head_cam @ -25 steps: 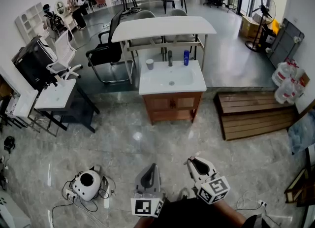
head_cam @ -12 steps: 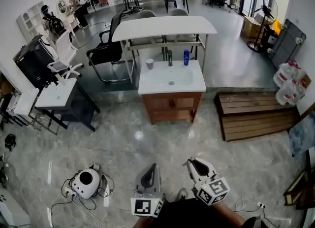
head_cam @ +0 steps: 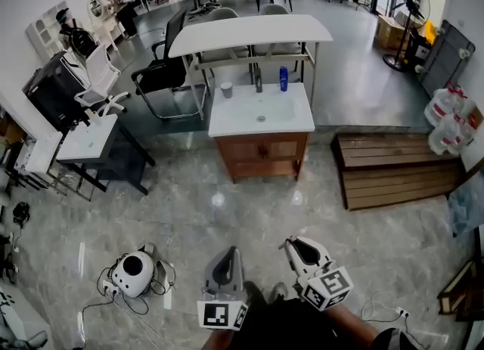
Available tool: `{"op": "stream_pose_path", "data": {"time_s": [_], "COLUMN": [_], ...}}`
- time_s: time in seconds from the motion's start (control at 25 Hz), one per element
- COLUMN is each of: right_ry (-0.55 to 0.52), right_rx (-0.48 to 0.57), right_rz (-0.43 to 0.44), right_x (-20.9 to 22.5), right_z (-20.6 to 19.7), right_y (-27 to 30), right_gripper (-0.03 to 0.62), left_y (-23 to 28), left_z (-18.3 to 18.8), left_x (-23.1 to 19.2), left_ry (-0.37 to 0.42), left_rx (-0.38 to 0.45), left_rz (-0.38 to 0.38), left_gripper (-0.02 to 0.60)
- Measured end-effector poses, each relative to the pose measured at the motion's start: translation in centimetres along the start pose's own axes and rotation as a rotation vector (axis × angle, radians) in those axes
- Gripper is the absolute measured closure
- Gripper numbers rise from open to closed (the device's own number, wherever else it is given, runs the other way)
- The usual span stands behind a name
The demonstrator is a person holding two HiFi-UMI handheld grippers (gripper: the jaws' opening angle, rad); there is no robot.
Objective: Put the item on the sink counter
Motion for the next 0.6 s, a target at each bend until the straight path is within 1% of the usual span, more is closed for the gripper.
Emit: {"op": "stream_pose_path", "data": {"time_s": [0.16,0.28,0.44,0.6], "right_ry": [0.008,0.010,0.002,-0.004], "right_rx": [-0.010,-0.008,-0.012,-0.022], "right_rz": [0.018,0.021,0.020,-0.001], "right_x": [1.0,1.3,2.1,3.4], "right_z": [-0.1,0.0,0.7,1.6], "right_y": [0.6,1.7,4.9,9.1], "right_gripper": [0.548,0.548,0.548,0.548], "left_y": [0.6,1.7,4.9,9.1], "left_z": [-0.2,-0.7,-1.2,-1.3], "left_x": [0.1,-0.7,-3.1,-6.2], "left_ry": [0.000,-0.002,-0.015,-0.025], "left_rx": [-0.009,-0.016,-0.008,0.005], "left_rz": [0.022,0.024,0.023,0.010], "left_gripper": [0.565,0.565,0.565,0.565]}}
Point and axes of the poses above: the fingertips, and each gripper's own axes: y forward along the fingers, x to its right, z out of its top, the point moved 9 cm from there along -y, backward along the fingers, and after that the axes turned 4 degrees about y, right-handed, at the moved point
